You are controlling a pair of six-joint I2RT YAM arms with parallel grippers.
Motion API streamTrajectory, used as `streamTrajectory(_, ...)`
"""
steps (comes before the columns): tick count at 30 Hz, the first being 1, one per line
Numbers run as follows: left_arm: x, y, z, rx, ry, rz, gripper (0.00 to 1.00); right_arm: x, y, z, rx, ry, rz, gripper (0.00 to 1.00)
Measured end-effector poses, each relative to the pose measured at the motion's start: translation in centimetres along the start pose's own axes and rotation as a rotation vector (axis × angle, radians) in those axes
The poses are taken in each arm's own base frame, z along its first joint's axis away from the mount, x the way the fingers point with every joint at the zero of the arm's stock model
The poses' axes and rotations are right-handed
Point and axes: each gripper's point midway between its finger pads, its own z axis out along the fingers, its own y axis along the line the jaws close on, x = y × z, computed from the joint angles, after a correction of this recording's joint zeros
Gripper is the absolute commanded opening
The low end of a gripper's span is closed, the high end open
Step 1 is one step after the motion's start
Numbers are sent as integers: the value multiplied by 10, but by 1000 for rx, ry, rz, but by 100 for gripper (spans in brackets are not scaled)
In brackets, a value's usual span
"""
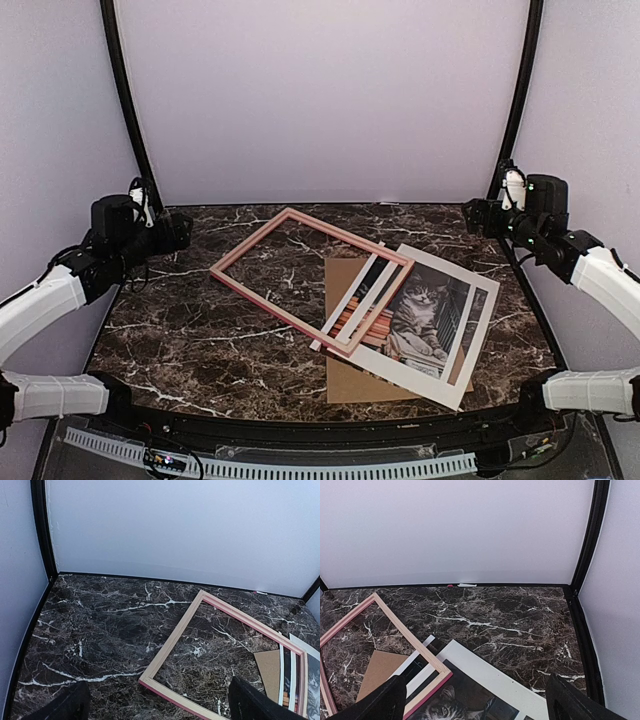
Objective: Put the photo into the frame
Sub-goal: Adjust the frame body at the center of the board.
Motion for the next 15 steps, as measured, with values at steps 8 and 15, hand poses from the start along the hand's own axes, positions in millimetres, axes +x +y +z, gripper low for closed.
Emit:
streamTrajectory(8, 38, -1, 7, -5, 86, -78, 99, 1, 0, 0, 2, 2, 3, 99)
streamTrajectory(15, 69, -10, 13, -21, 182, -137, 98, 7, -2, 5, 11, 29, 4, 99)
